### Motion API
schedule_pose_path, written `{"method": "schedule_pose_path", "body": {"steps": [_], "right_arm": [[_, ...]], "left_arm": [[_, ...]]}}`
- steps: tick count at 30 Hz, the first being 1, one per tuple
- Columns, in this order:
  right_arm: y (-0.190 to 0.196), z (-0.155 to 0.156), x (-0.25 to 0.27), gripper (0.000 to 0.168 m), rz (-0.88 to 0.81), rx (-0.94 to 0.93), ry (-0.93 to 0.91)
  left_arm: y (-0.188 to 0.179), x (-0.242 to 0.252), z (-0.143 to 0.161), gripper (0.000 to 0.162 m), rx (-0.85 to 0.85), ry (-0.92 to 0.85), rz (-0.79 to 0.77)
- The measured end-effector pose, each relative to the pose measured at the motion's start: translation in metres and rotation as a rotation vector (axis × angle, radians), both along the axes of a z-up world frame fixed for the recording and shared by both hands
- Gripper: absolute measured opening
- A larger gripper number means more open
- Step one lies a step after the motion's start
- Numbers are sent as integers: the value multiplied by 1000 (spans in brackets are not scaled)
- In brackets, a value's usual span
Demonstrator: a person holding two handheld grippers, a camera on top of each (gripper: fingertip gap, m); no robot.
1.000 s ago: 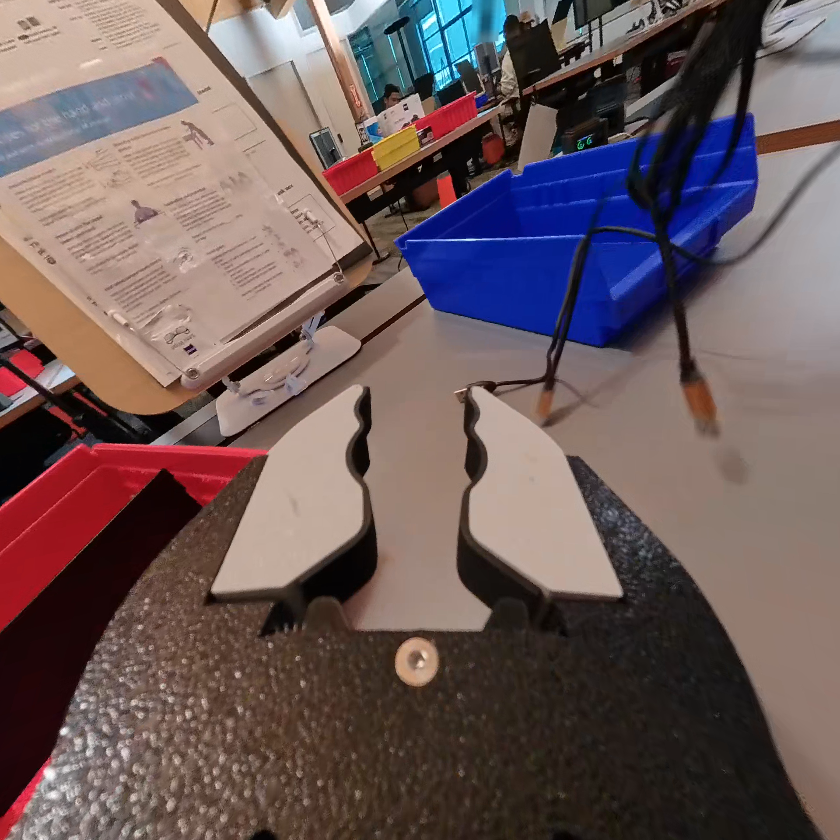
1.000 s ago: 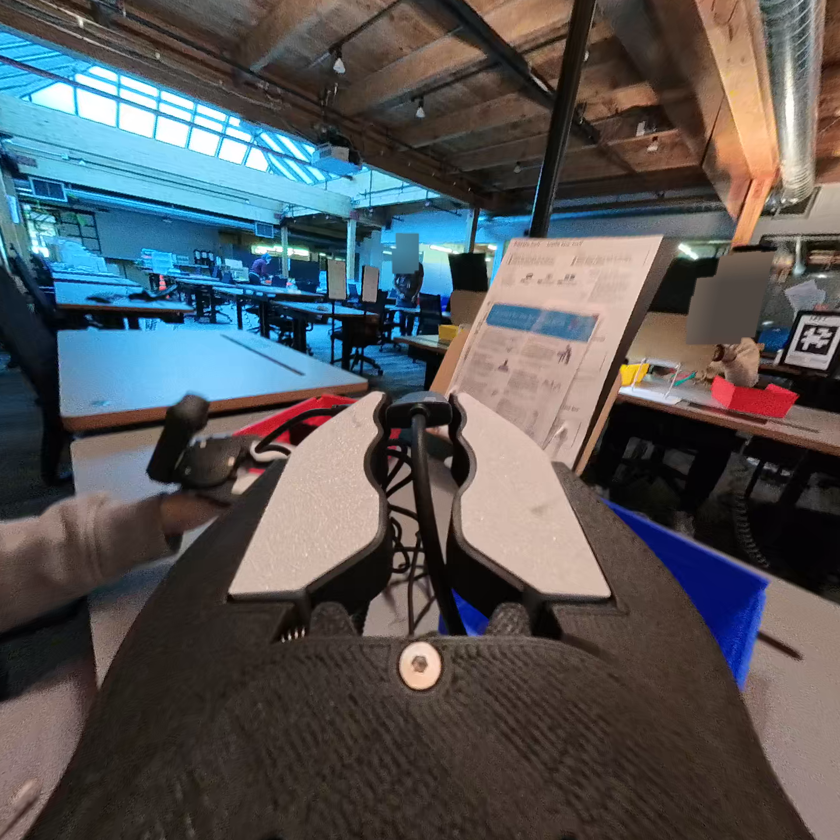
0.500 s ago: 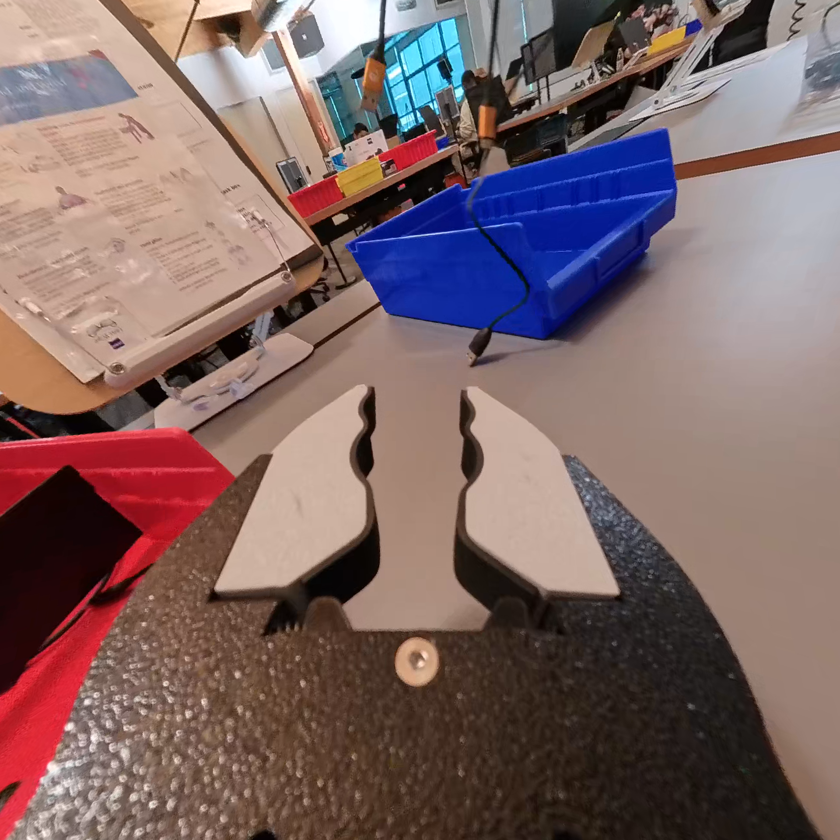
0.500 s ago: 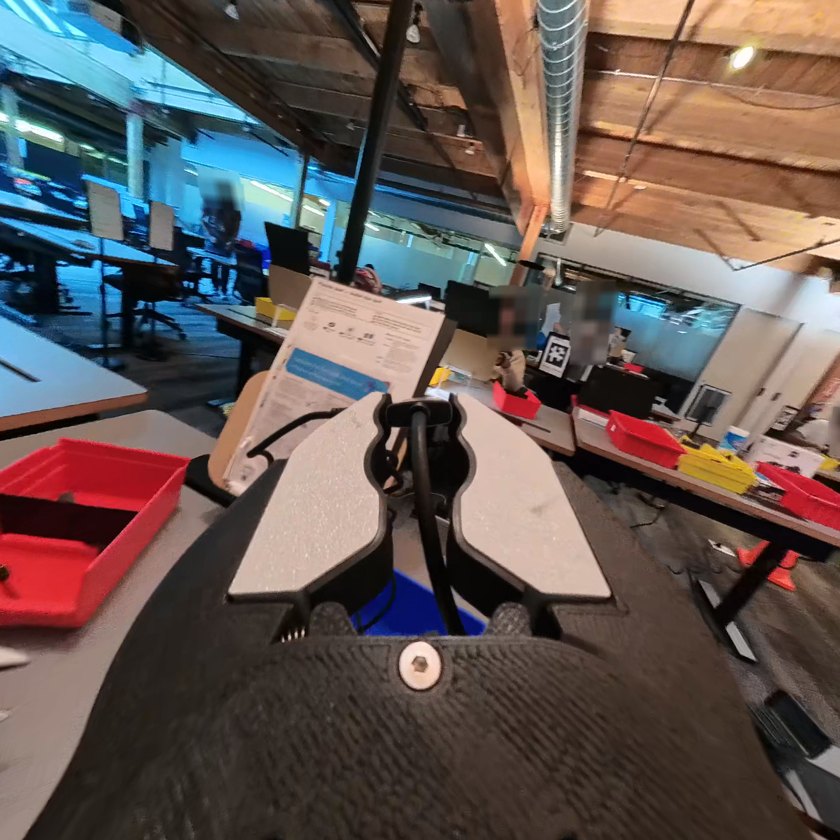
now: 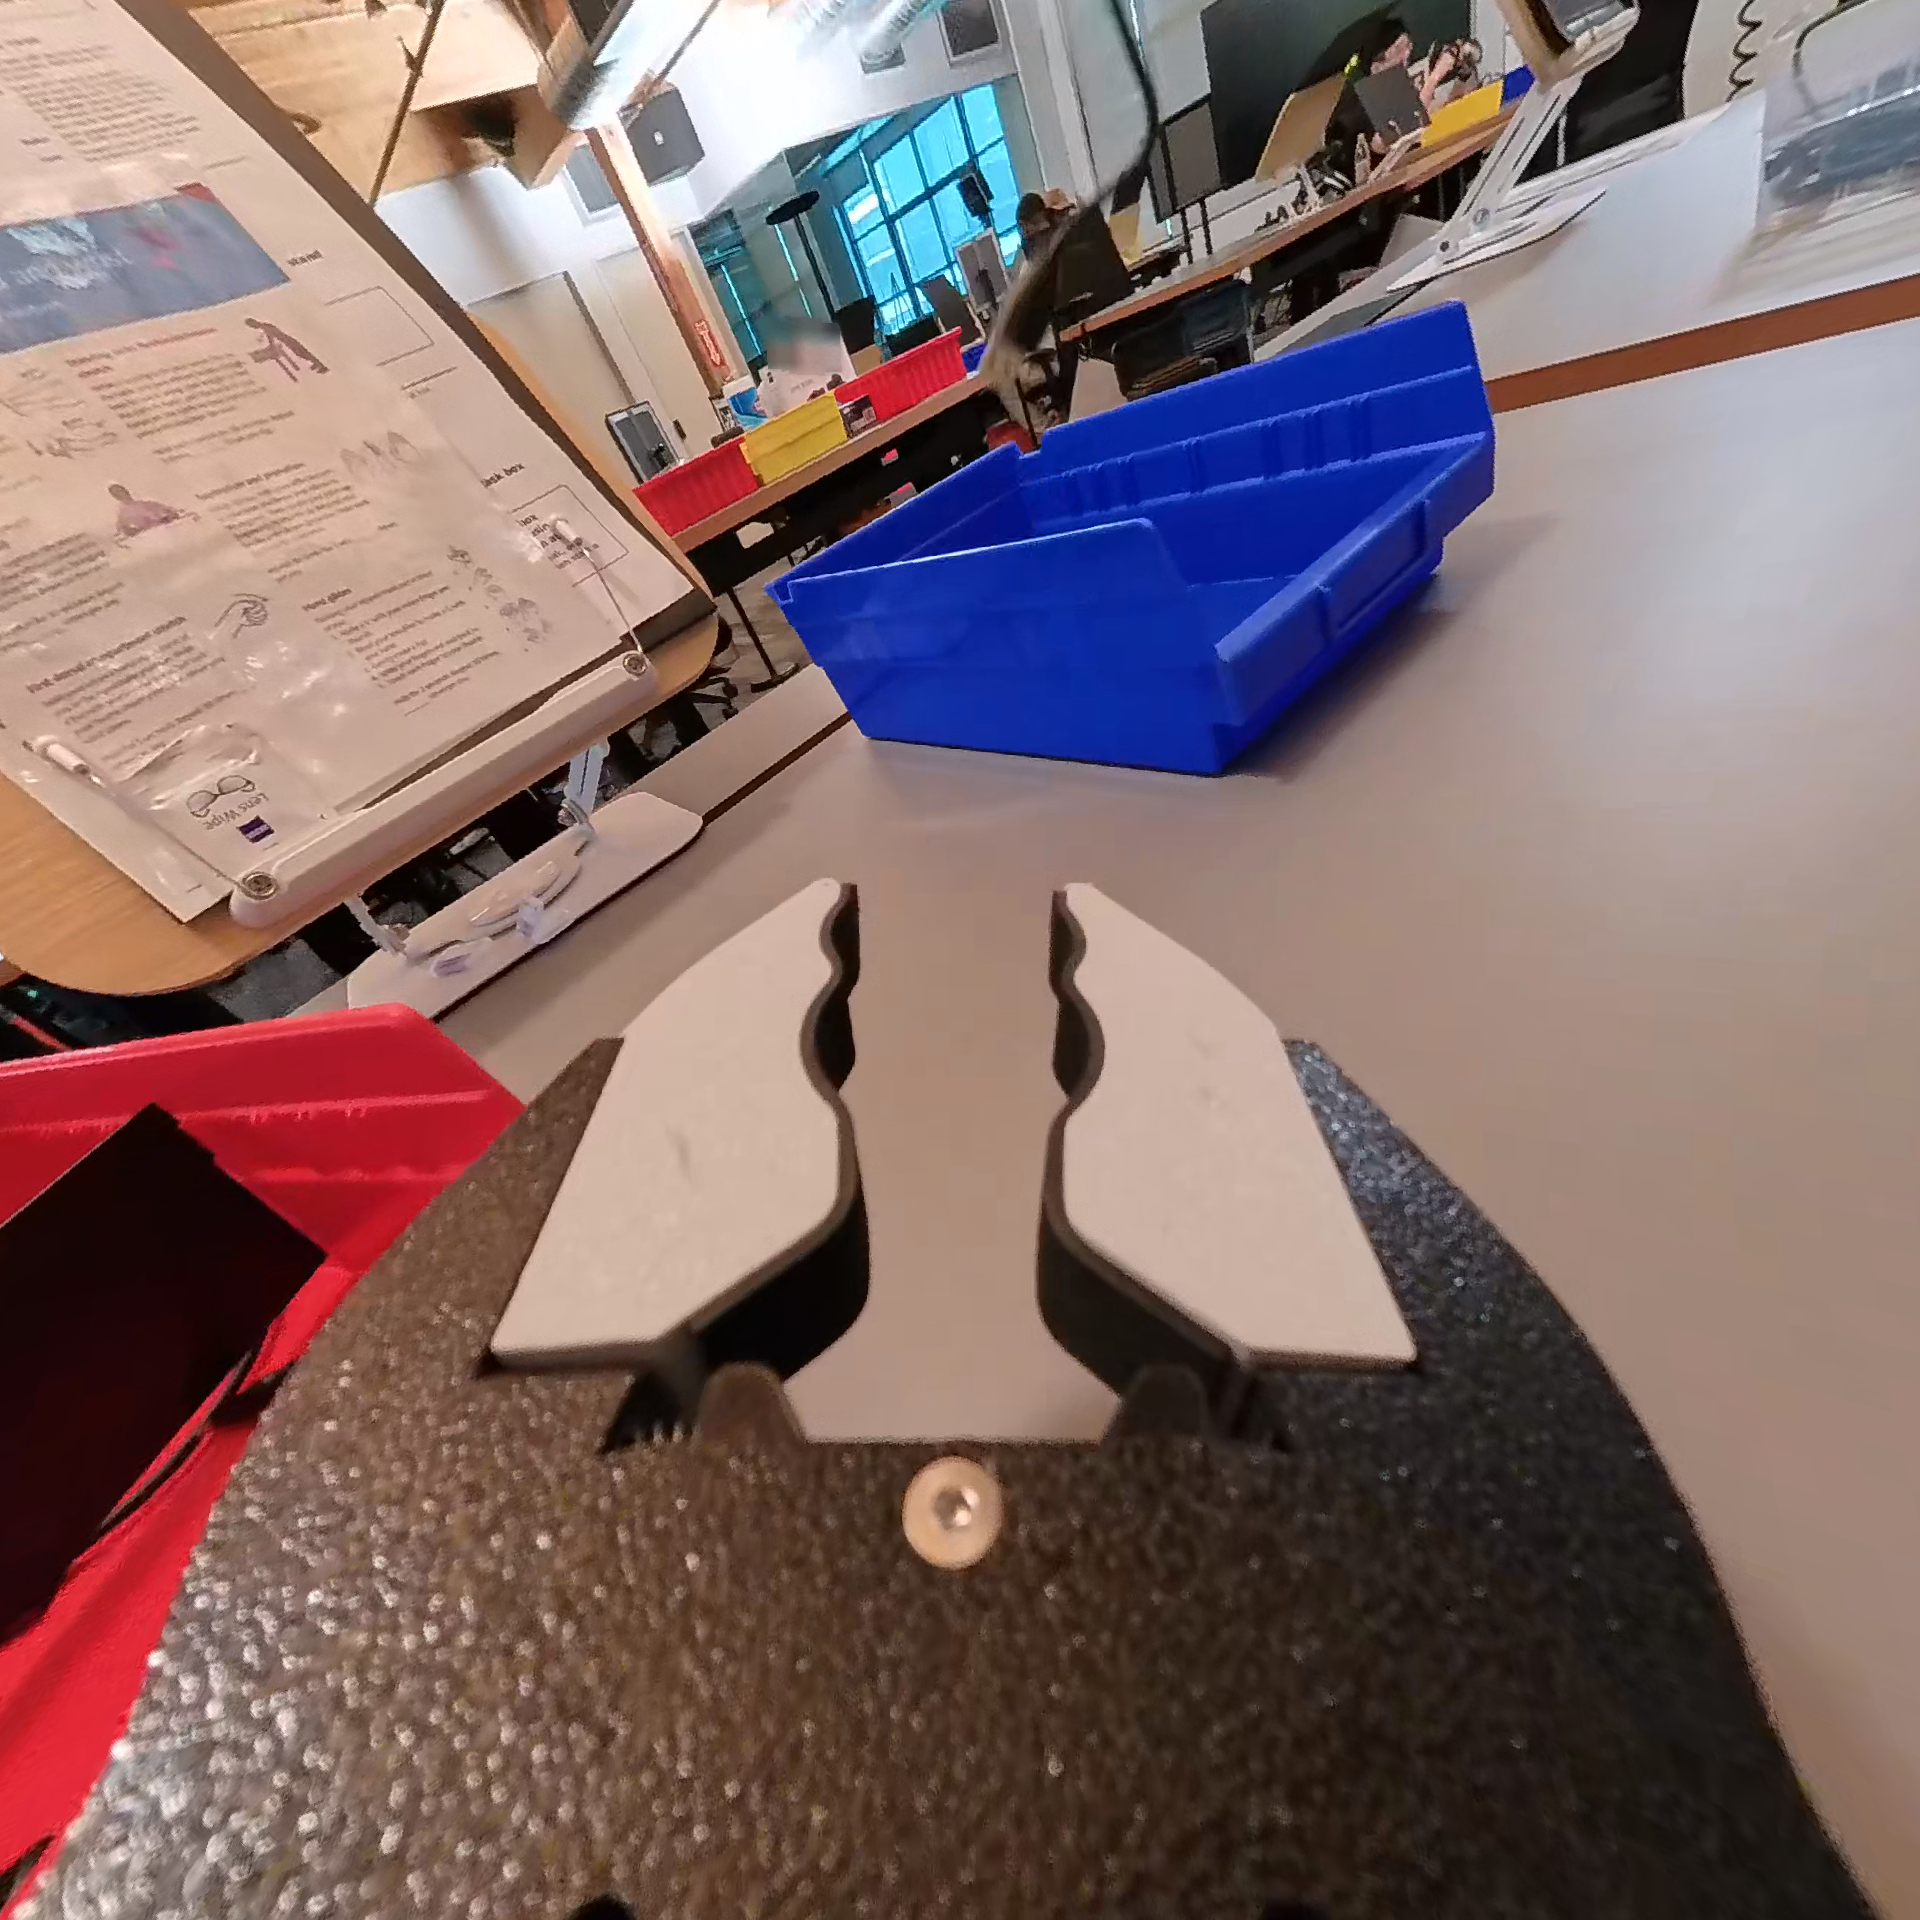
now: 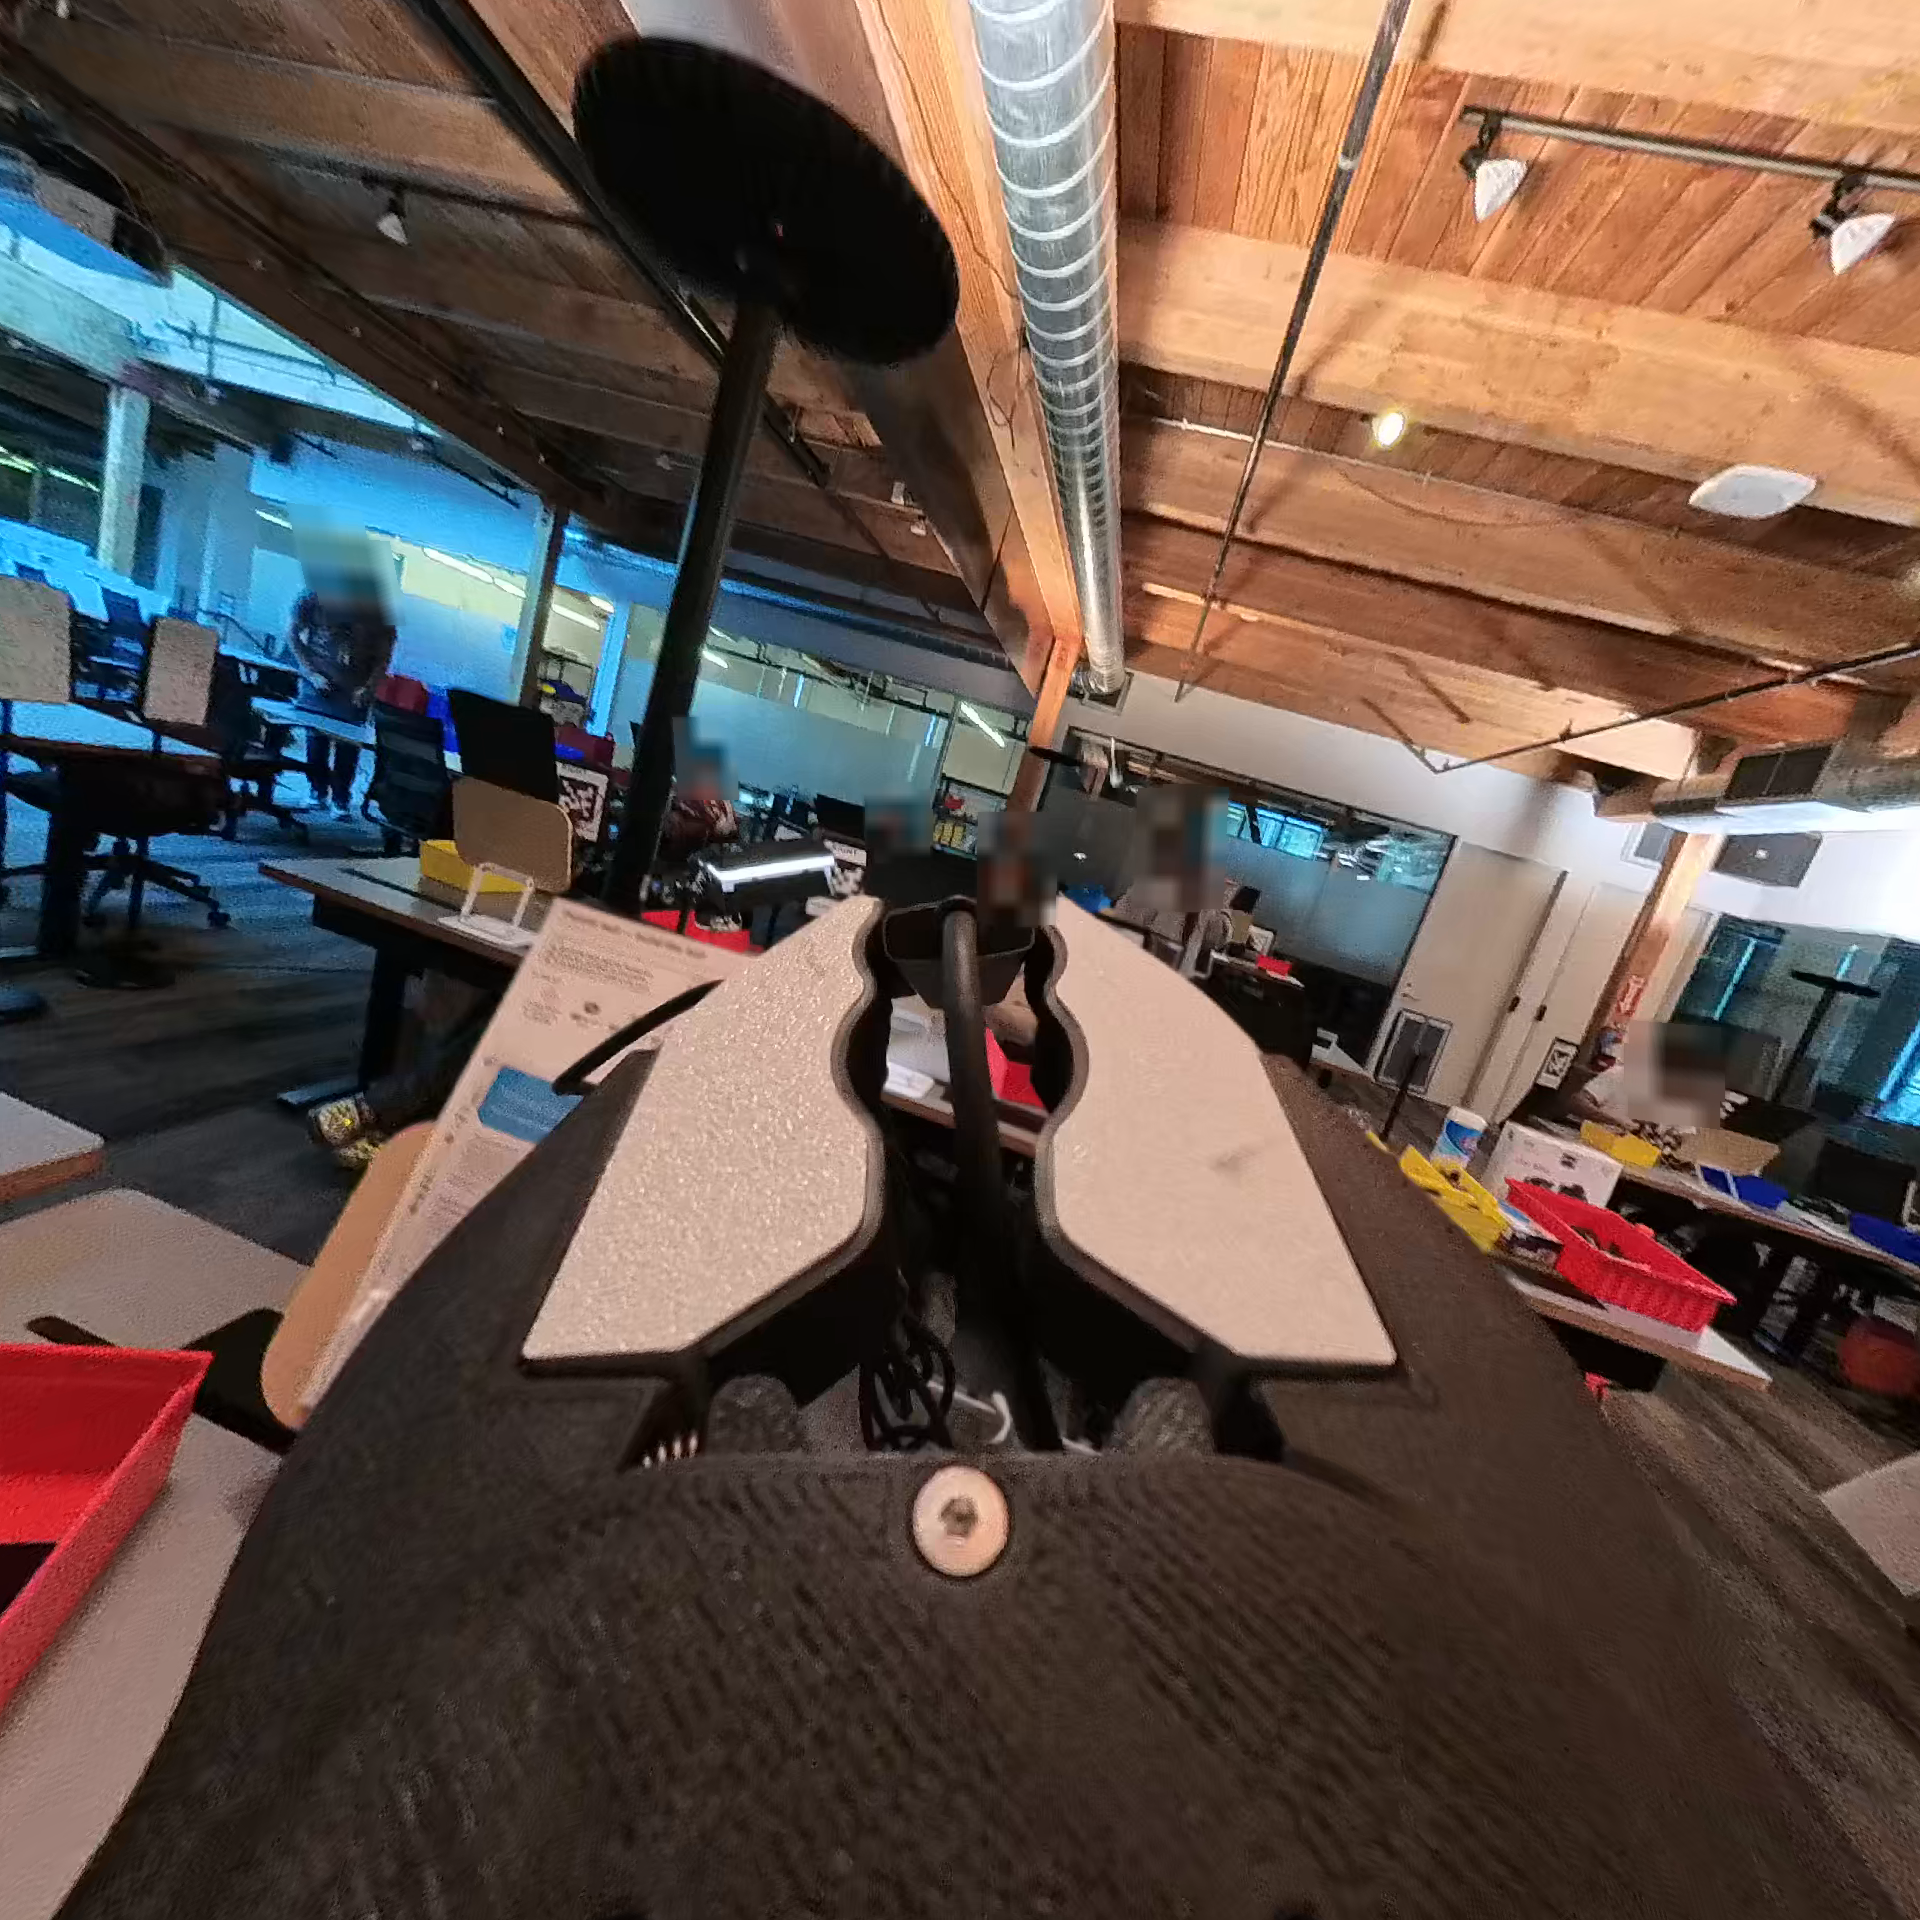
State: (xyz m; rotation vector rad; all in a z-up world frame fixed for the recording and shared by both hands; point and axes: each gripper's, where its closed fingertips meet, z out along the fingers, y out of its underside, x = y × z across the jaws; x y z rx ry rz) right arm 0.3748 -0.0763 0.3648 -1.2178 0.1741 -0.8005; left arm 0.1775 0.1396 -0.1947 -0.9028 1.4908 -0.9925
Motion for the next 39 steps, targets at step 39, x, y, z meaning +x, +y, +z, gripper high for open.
{"method": "schedule_pose_path", "body": {"steps": [39], "right_arm": [[117, -324, 114, 24, 8, -265, 639]], "left_arm": [[-9, 0, -10, 32, 144, 15, -23]]}}
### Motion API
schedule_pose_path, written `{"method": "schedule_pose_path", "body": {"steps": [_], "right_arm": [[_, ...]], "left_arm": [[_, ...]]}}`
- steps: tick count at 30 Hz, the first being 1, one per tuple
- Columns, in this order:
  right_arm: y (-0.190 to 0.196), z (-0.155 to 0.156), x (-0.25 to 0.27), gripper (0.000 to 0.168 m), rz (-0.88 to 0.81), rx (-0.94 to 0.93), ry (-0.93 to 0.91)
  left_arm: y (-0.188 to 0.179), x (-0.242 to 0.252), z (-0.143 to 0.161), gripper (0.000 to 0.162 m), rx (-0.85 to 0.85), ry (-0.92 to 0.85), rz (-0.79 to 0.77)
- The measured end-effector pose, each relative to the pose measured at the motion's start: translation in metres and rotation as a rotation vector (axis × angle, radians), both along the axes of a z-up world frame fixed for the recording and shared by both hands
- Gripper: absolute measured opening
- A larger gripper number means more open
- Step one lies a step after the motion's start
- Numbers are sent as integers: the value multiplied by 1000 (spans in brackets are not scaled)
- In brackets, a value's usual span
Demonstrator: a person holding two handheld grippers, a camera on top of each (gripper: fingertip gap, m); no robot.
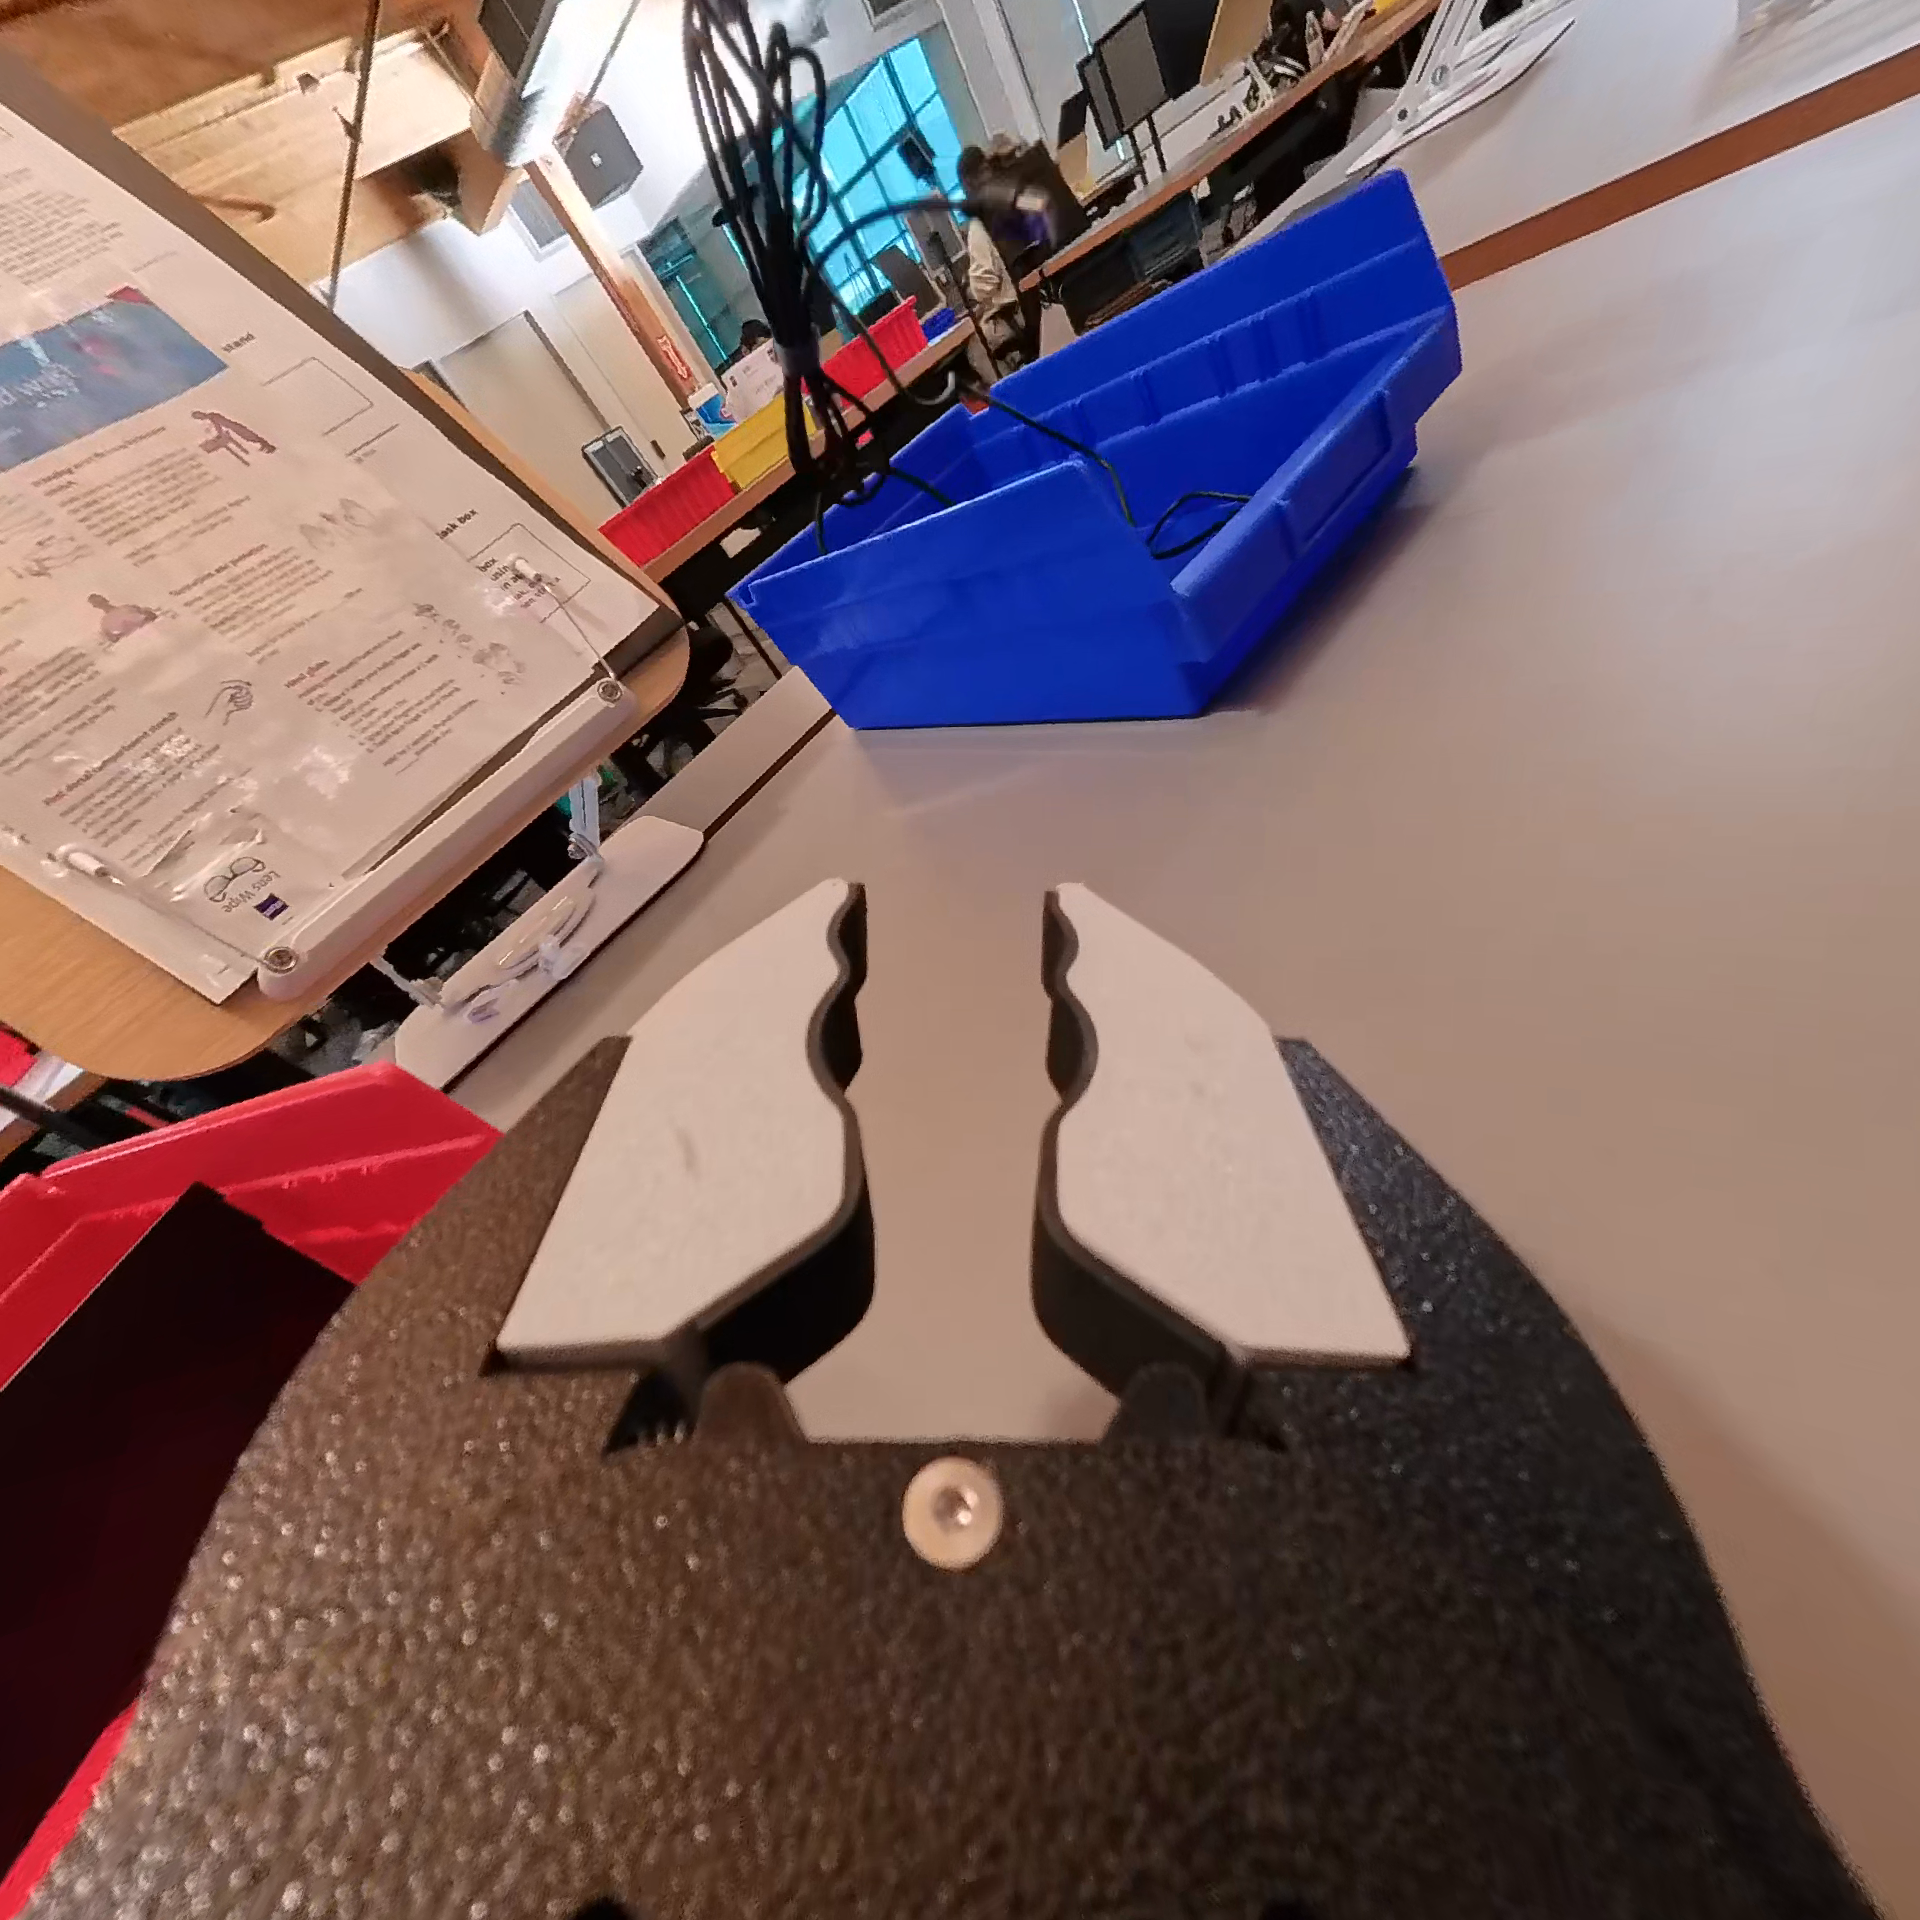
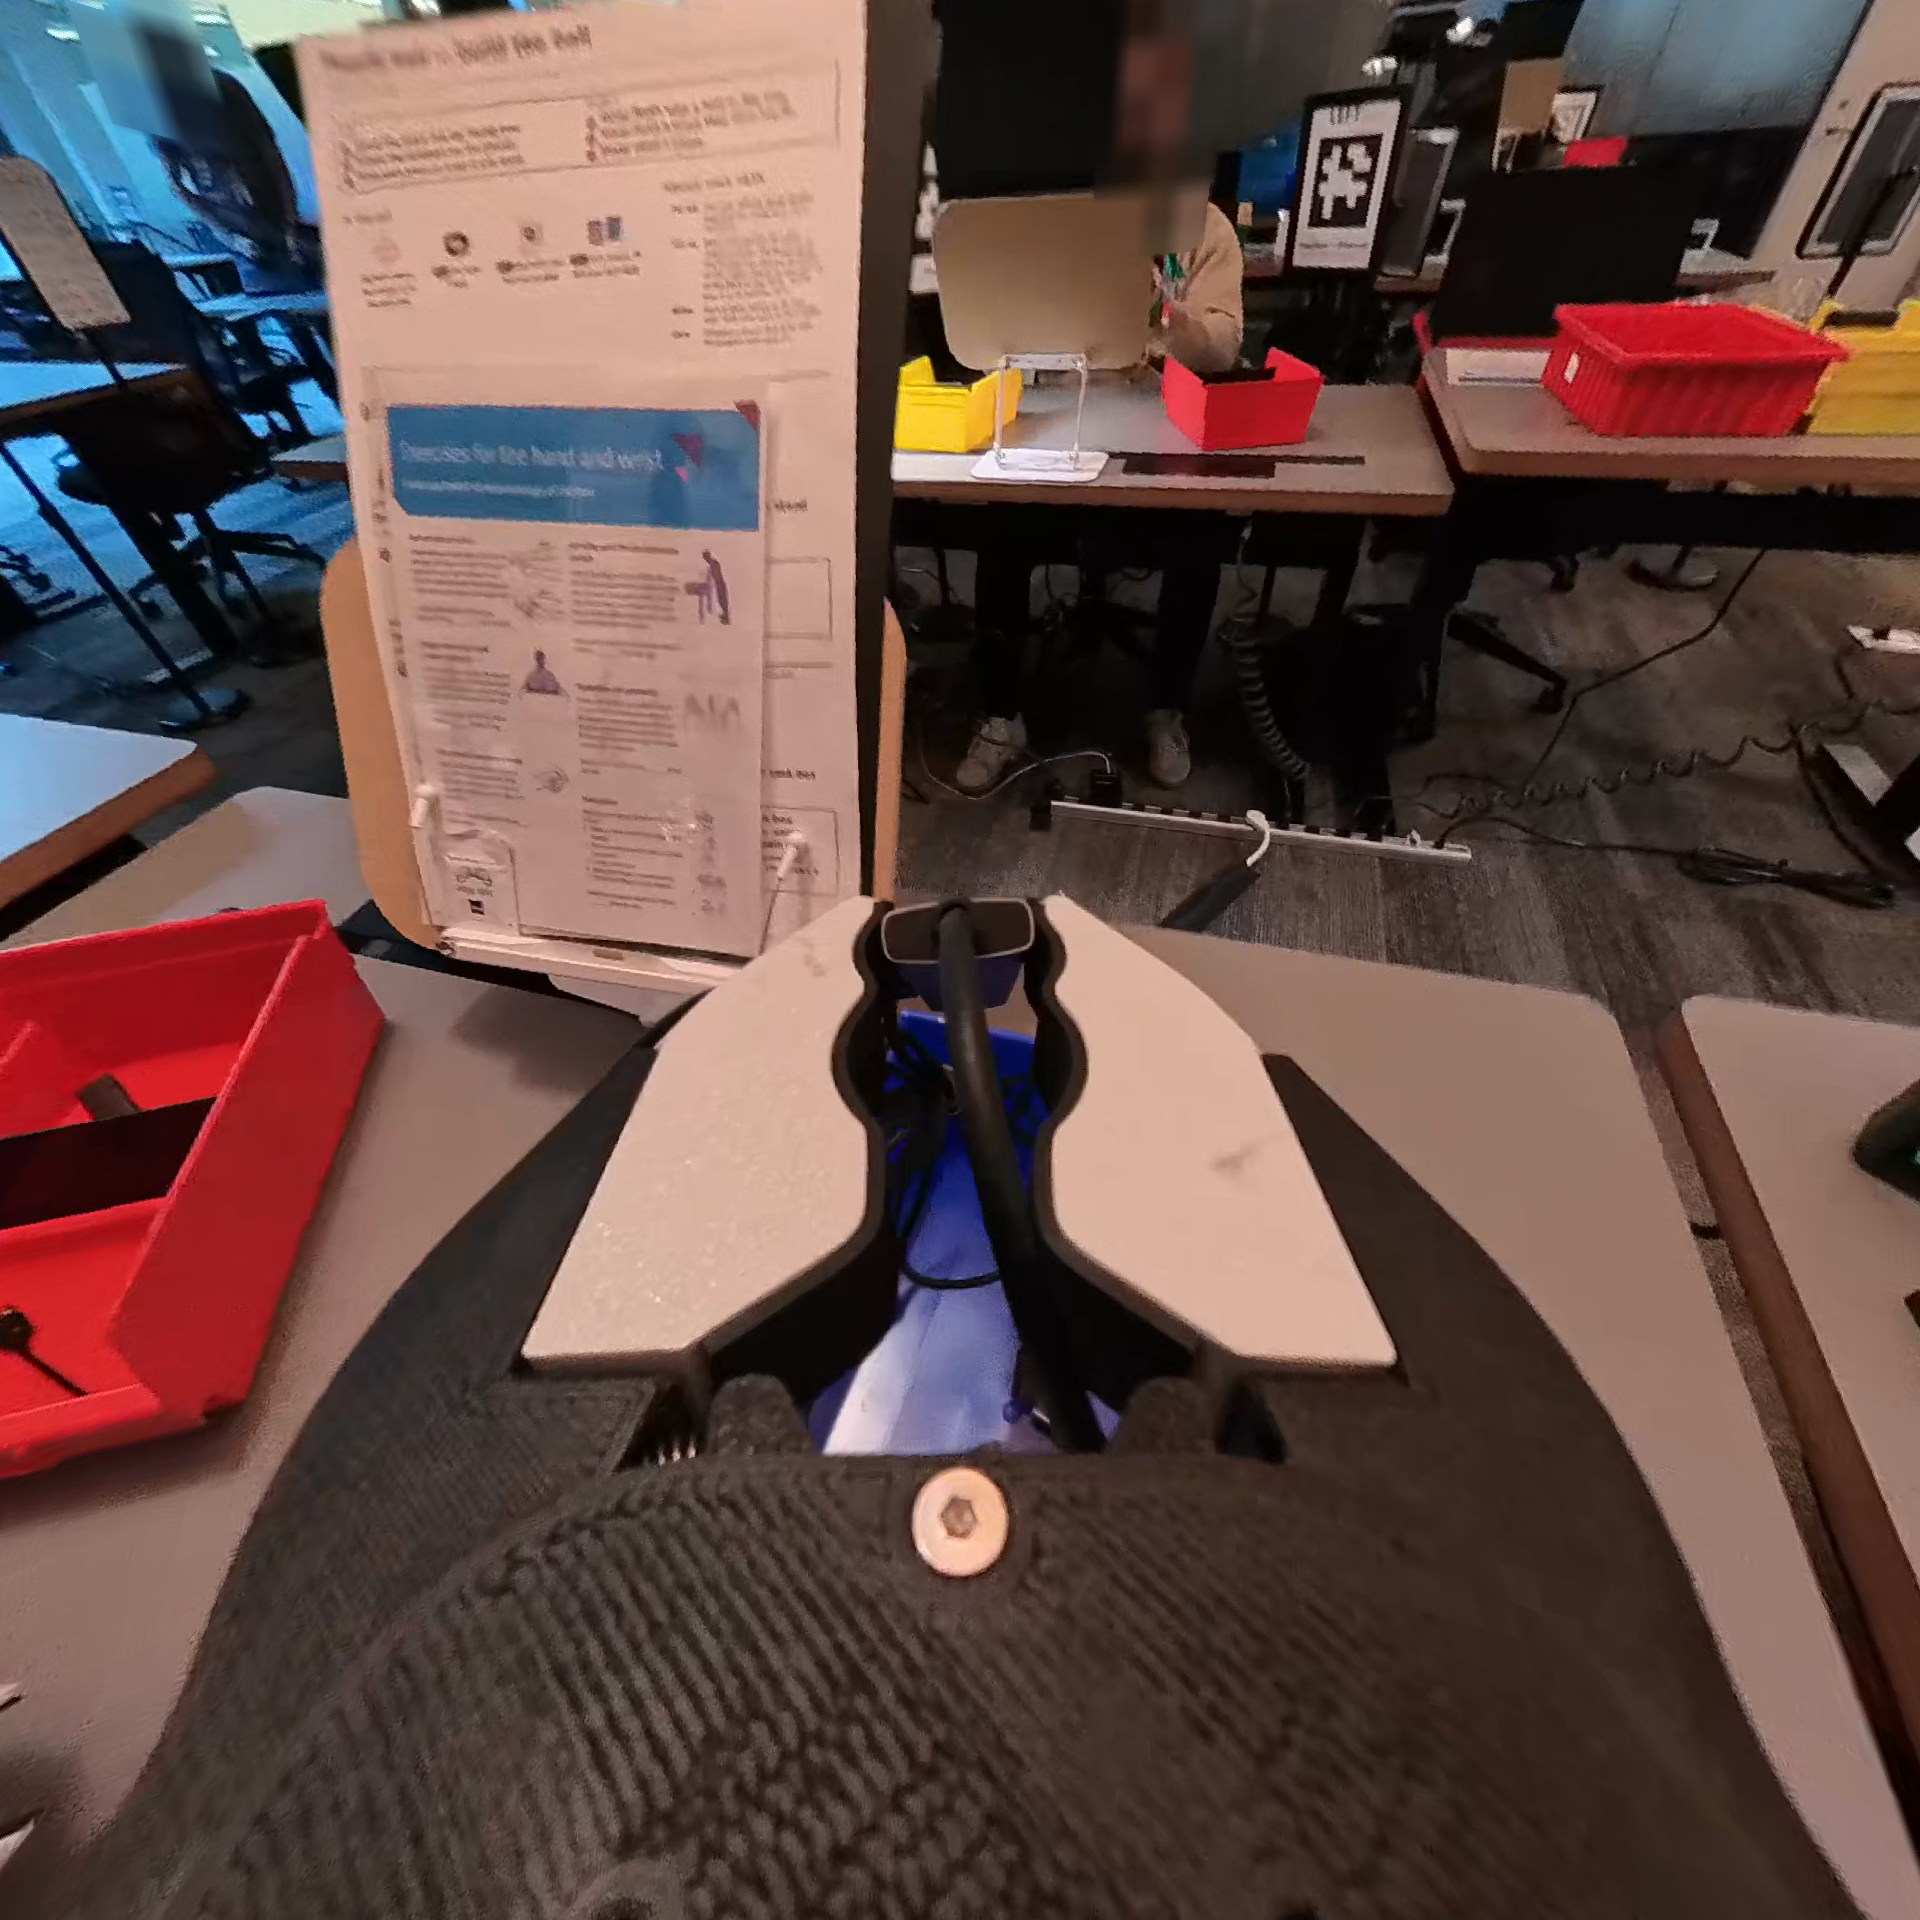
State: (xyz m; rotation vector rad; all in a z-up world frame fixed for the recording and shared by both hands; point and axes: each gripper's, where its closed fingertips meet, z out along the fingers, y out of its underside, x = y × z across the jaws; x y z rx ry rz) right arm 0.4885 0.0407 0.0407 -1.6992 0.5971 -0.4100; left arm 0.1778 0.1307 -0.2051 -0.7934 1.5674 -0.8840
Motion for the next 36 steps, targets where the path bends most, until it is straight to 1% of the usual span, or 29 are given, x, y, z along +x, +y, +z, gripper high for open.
{"method": "schedule_pose_path", "body": {"steps": [2, 6, 9, 11, 13, 14, 16, 18, 19, 21, 23, 25, 26, 28, 30, 33, 35, 36], "right_arm": [[0, -13, 2, 25, -13, 48, 57], [3, -49, 5, 25, -10, 169, 239], [1, -78, 11, 25, -31, 253, 298], [-2, -106, 13, 25, -63, 299, 349], [-7, -137, 13, 25, -106, 258, 351], [-9, -150, 10, 25, -102, 221, 317], [-9, -170, 0, 27, -38, 133, 248], [-8, -185, -13, 40, 65, 80, 243], [-8, -189, -20, 47, 122, 70, 267], [-14, -188, -29, 58, 173, 44, 267], [-21, -180, -40, 71, 221, 25, 214], [-29, -175, -51, 82, 247, -35, 161], [-34, -172, -56, 84, 247, -61, 122], [-45, -169, -68, 84, 244, -109, 55], [-51, -167, -89, 85, 288, -100, 23], [-65, -171, -118, 85, 323, -61, 2], [-79, -171, -135, 83, 317, -36, -31], [-86, -171, -146, 83, 334, -19, -39]], "left_arm": [[-1, 0, -2, 32, 17, 5, -1], [-2, 1, -3, 31, 32, 10, -3], [-2, 1, -3, 31, 30, 9, -3], [-2, 1, -3, 31, 31, 10, -2], [-2, 1, -3, 31, 34, 10, -4], [-2, 1, -3, 31, 35, 9, -5], [-3, 1, -3, 31, 35, 6, -7], [-3, 0, -3, 31, 32, 3, -10], [-2, 0, -2, 31, 31, 3, -9], [1, 0, -1, 31, 18, 3, -1], [5, -1, 3, 31, -18, -4, 3], [10, -3, 11, 31, -56, -26, 10], [14, -5, 16, 31, -74, -40, 15], [22, -10, 30, 30, -110, -62, 27], [33, -18, 49, 26, -141, -85, 43], [64, -32, 79, 24, -222, -63, 129], [94, -41, 98, 25, -196, -7, 176], [111, -45, 105, 27, -133, 42, 180]]}}
